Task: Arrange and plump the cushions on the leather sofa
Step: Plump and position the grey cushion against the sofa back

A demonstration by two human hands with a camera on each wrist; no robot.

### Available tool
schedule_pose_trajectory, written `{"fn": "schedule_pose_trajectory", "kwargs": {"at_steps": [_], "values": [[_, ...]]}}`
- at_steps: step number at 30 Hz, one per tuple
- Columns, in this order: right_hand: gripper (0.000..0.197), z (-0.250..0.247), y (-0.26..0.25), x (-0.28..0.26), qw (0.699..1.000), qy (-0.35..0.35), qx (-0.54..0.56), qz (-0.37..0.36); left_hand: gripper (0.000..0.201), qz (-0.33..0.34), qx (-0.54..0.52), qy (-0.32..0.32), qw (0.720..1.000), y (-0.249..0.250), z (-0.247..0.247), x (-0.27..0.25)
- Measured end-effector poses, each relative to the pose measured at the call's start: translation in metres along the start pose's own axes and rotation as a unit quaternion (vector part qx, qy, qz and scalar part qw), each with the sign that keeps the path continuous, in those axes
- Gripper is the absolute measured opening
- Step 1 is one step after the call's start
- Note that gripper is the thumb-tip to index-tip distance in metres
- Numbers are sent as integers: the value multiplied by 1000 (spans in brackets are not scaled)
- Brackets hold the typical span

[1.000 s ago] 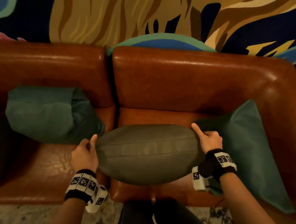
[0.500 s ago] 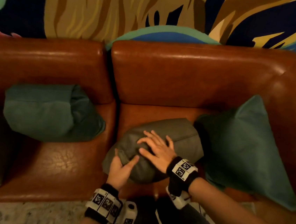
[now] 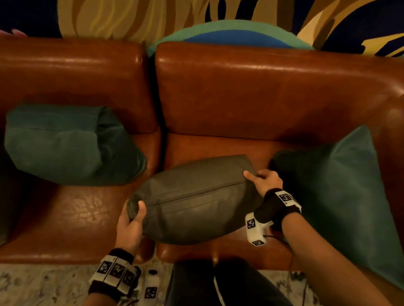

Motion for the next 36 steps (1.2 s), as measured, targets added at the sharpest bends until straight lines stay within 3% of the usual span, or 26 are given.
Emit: {"fn": "schedule_pose_trajectory", "kwargs": {"at_steps": [3,4,6,9,10,11,14,15,17,19,21,24,28,29,31,33,34,36], "values": [[89,10,0,7,996,-81,44,12,30,-14,-3,-13,1000,0,-7,7],[82,14,-1,6,992,-111,59,18,31,-33,-14,-22,999,-4,-8,11],[48,20,-8,-5,980,-169,104,24,40,-79,-42,-24,996,-14,-11,17],[29,25,-13,-22,963,-202,174,27,87,-129,-64,-26,989,-24,-16,26],[26,27,-14,-26,960,-205,185,39,88,-125,-63,-28,990,-24,-16,27],[36,31,-11,-27,959,-210,181,61,84,-120,-64,-26,990,-23,-17,28],[110,54,-1,-23,948,-297,84,74,98,-133,-75,-10,988,-27,-26,34],[113,60,3,-17,947,-306,70,61,101,-140,-81,-11,987,-30,-26,33],[93,57,2,-13,962,-267,30,38,95,-173,-93,-14,980,-43,-27,33],[77,47,-5,-13,979,-201,-46,0,89,-160,-98,-21,982,-44,-23,33],[85,48,-1,-7,979,-184,-81,-16,91,-135,-80,-19,987,-40,-20,34],[96,59,14,6,976,-217,-21,13,90,-128,-82,-10,988,-40,-21,38],[115,68,13,5,961,-263,69,43,56,-105,-63,11,992,-27,-25,41],[120,69,10,1,956,-273,92,55,57,-116,-57,14,992,-31,-30,45],[110,66,5,-12,941,-297,135,83,73,-148,-60,14,987,-39,-34,47],[66,59,0,-23,926,-301,205,97,70,-179,-79,19,980,-52,-42,55],[53,56,3,-18,921,-282,250,103,73,-193,-86,12,977,-53,-40,53],[50,49,17,-5,920,-214,307,113,89,-179,-86,9,980,-43,-36,49]]}}
Point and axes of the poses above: each hand's wrist, its own x-axis towards the middle knuckle, its own z-axis out of the palm, y = z × x, the point moved 6 cm from there along x, towards the middle knuckle
